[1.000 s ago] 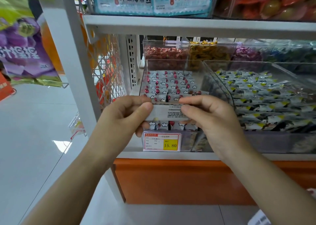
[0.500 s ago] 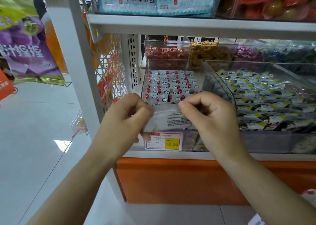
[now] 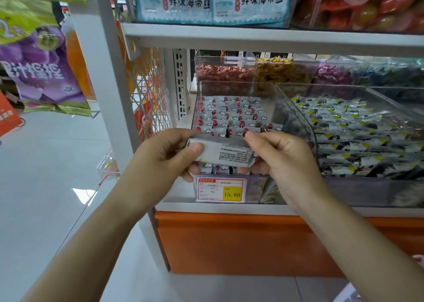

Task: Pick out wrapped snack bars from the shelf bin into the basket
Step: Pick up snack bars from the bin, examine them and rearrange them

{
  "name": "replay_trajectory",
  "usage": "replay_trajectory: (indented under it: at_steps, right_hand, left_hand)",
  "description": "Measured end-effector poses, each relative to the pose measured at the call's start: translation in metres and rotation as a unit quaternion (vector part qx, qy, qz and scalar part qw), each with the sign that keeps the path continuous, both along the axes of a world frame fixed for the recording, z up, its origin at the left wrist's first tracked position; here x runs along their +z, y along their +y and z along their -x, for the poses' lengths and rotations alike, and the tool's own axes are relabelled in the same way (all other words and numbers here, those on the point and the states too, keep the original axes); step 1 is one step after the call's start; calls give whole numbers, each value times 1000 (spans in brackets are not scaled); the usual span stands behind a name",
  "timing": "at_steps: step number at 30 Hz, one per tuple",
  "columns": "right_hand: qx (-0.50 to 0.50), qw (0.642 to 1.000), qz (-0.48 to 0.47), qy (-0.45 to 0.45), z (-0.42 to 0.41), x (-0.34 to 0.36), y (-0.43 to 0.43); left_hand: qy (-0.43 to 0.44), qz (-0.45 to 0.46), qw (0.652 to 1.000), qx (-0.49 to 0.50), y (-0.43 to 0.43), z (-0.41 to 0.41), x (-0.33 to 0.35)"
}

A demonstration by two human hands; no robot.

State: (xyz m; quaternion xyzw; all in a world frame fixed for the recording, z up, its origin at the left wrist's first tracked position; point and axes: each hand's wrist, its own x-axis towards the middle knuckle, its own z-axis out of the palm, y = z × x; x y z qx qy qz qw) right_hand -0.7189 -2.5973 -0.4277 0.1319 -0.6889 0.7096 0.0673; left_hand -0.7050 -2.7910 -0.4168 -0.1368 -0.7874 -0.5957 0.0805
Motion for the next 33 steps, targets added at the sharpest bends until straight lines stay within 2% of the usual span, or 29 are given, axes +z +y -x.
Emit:
replay_trajectory:
  at_steps: [4,8,10,12,14,16,22,25,28,30,31,33]
  right_hand:
    - [38,997,-57,38,1,-1,-3]
    - [-28,998,-29,57,11,2,-13]
    - [-86,994,-35,62,18,6,-13]
    - [-136,981,-109,89,25,9,-11]
    - [-154,959,-204,123,28,12,-11]
    - [-144,938,-278,149,30,14,-14]
    - [-113,852,-464,213,38,10,-44]
    - [-77,794,-559,225,43,5,-52]
    - [-29,770,-604,202,49,2,-49]
    - [-2,773,-610,173,55,4,-46]
    - [0,787,-595,162,57,7,-45]
    - [-24,841,-520,145,63,14,-45]
  left_hand:
    - [16,-32,997,68,0,7,-3]
    - [71,13,990,121,4,12,-5]
    - [96,67,982,149,-1,18,-8]
    - [103,179,964,169,-7,24,-14]
    - [111,253,949,153,-12,28,-21]
    - [117,281,944,132,-12,28,-25]
    - [119,274,947,115,-11,28,-26]
    - [109,270,950,110,-10,29,-27]
    - [106,269,951,111,-11,31,-28]
    - [103,271,951,112,-11,31,-28]
    - [101,269,951,112,-11,31,-29]
    - [97,262,954,112,-11,32,-28]
